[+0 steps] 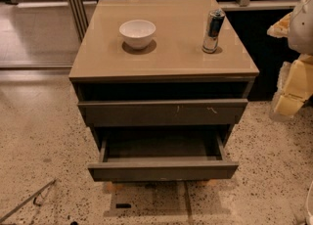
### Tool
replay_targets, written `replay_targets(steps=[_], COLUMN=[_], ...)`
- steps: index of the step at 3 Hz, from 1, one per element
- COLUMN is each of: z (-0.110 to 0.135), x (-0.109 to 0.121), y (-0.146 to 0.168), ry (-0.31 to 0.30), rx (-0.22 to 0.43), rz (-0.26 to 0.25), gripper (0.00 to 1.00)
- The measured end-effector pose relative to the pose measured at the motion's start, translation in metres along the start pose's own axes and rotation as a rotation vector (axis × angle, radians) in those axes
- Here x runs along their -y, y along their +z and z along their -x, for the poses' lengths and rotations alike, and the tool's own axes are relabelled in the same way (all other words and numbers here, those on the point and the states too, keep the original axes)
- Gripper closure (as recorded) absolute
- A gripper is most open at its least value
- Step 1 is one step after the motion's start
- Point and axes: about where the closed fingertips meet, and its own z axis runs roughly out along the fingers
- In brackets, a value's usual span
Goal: Close middle drawer
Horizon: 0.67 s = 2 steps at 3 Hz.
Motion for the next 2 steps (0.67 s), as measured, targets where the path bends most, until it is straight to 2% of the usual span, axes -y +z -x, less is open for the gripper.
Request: replay_targets(steps=[1,2], z=[0.000,-0.005], x=[0.000,-0.001], y=[0.000,0.011], ry=[0.000,0.004], rx=[0.000,0.005], rz=[0.000,-0.018], gripper=[0.00,0.19])
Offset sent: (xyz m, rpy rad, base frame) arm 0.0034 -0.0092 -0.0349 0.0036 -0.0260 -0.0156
